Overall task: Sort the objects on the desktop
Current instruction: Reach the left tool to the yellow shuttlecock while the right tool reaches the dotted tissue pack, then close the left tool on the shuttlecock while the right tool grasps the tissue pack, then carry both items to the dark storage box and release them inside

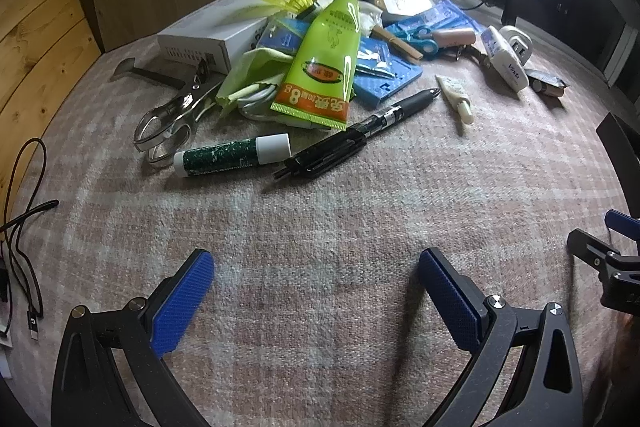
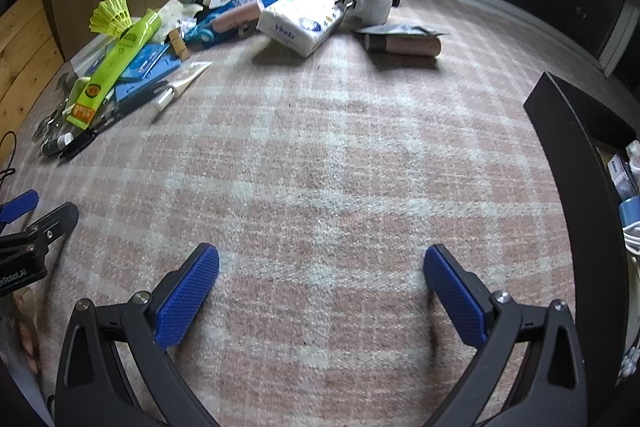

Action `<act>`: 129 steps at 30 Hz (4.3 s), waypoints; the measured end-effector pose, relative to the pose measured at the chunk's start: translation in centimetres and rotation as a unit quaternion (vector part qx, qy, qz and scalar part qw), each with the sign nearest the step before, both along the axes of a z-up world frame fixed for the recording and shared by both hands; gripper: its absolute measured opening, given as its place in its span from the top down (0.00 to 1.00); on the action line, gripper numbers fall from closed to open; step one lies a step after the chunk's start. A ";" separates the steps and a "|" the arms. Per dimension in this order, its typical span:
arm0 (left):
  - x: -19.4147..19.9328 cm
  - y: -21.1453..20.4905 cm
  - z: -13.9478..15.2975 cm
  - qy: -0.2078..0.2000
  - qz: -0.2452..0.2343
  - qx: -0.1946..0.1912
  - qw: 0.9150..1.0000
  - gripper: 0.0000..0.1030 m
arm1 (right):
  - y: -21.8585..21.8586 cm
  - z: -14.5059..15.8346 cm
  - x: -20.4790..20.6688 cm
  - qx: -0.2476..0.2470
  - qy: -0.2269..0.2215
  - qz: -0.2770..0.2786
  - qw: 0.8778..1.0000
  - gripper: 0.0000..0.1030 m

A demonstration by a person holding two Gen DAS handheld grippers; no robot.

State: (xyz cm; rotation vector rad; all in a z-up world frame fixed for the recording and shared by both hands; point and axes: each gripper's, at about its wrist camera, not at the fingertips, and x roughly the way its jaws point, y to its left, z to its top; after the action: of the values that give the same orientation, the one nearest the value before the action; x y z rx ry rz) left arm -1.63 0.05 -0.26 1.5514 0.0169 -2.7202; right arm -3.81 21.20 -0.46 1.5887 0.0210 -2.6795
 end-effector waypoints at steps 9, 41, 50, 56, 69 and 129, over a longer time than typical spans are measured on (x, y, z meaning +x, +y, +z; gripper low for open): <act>-1.0 0.2 2.3 -0.018 0.000 -0.011 1.000 0.01 | 1.7 3.6 -1.6 -0.033 0.007 -0.022 0.999 0.00; -15.8 -3.3 12.3 0.034 -0.016 -0.038 0.999 0.13 | 1.3 8.8 -15.6 -0.102 -0.013 -0.070 0.992 0.09; -18.7 -3.2 10.4 0.016 -0.026 -0.031 0.999 0.17 | 0.4 5.7 -19.0 -0.110 -0.064 -0.079 0.989 0.15; -20.6 -3.3 9.7 0.008 -0.033 -0.040 0.999 0.24 | 0.3 4.2 -20.6 -0.104 -0.090 -0.092 0.986 0.19; -22.5 -3.5 8.0 -0.025 -0.034 -0.008 0.999 0.85 | 0.0 2.3 -21.5 -0.111 -0.123 -0.088 0.982 0.49; -6.0 42.1 16.6 0.005 -0.369 0.107 0.923 0.98 | 36.6 12.2 13.2 -0.038 -0.009 -0.285 0.958 0.52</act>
State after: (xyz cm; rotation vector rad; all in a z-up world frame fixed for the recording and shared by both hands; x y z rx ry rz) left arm -7.59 42.13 16.30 1.9096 -0.3562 -3.3785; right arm 9.36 57.84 11.78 1.8194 -0.6263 -3.0078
